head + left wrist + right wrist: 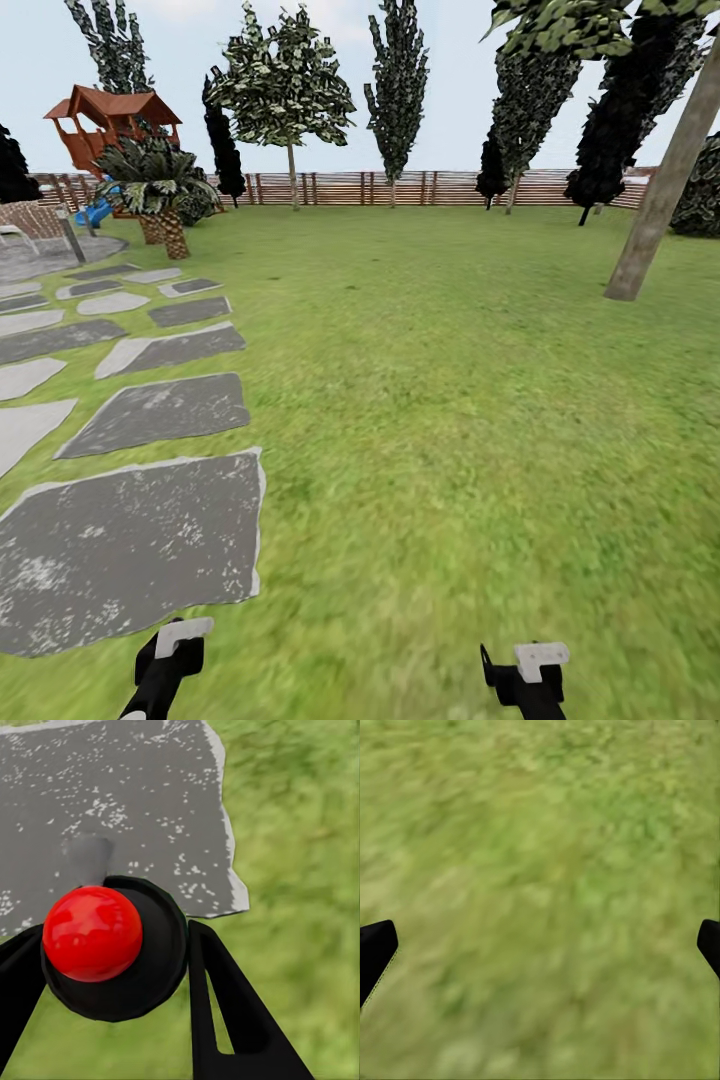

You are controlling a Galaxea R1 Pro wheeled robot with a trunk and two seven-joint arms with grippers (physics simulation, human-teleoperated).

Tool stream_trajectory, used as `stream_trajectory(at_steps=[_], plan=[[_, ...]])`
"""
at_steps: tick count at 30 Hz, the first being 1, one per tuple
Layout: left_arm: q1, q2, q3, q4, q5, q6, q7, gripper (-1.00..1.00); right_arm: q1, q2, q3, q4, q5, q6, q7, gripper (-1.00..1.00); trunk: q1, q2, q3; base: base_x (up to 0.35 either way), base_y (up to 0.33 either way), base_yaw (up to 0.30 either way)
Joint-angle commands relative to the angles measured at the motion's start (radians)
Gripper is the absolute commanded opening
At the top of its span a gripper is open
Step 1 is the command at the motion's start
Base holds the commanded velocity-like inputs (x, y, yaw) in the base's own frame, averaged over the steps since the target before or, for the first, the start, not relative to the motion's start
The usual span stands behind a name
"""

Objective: In the garden, pick up the pesticide atomizer on the floor and spray pesticide onto both trees until each tree trunk is fully covered.

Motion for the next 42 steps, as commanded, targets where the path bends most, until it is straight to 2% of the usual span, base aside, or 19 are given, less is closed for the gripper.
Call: stream_trajectory(at_steps=[1, 8, 37, 42], plan=[[0.0, 0.0, 0.0, 0.0, 0.0, 0.0, 0.0, -1.0, 0.0, 0.0, 0.0, 0.002, 0.0, -0.003, 0.001, 1.0, 0.0, 0.0, 0.0, 0.339, 0.0, 0.0], [0.0, 0.0, 0.0, 0.031, 0.001, -0.003, -0.001, -1.0, 0.0, 0.0, 0.002, 0.005, 0.003, -0.006, 0.004, 1.0, 0.0, 0.0, 0.0, 0.339, 0.0, 0.0], [0.0, 0.001, 0.002, 0.032, 0.003, -0.003, 0.0, -1.0, 0.0, -0.001, 0.0, 0.005, 0.003, -0.008, 0.0, 1.0, 0.0, 0.0, 0.0, 0.339, 0.0, 0.0], [0.0, 0.0, 0.001, 0.032, 0.003, -0.003, 0.0, -1.0, 0.0, -0.001, -0.001, 0.005, 0.003, -0.008, -0.001, 1.0, 0.0, 0.0, 0.0, 0.339, 0.0, -0.158]])
